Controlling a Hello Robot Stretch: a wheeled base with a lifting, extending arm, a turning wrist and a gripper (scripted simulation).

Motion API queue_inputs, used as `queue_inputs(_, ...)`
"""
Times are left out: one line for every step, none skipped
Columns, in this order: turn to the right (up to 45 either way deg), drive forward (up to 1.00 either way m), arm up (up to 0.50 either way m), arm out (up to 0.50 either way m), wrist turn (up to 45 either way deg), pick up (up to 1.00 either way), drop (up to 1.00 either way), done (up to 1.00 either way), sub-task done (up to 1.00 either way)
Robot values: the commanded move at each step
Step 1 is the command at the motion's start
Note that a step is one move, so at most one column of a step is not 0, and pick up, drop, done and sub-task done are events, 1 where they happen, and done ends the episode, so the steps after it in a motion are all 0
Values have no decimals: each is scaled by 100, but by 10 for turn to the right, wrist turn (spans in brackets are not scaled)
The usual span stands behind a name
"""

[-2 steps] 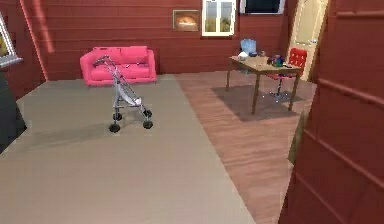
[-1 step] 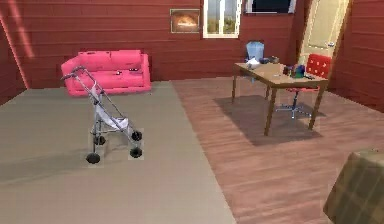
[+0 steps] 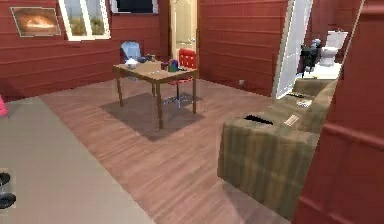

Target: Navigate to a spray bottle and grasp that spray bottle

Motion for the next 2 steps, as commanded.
queue_inputs(0,100,0,0,0,0,0,0,0)
queue_inputs(0,70,0,0,0,0,0,0,0)
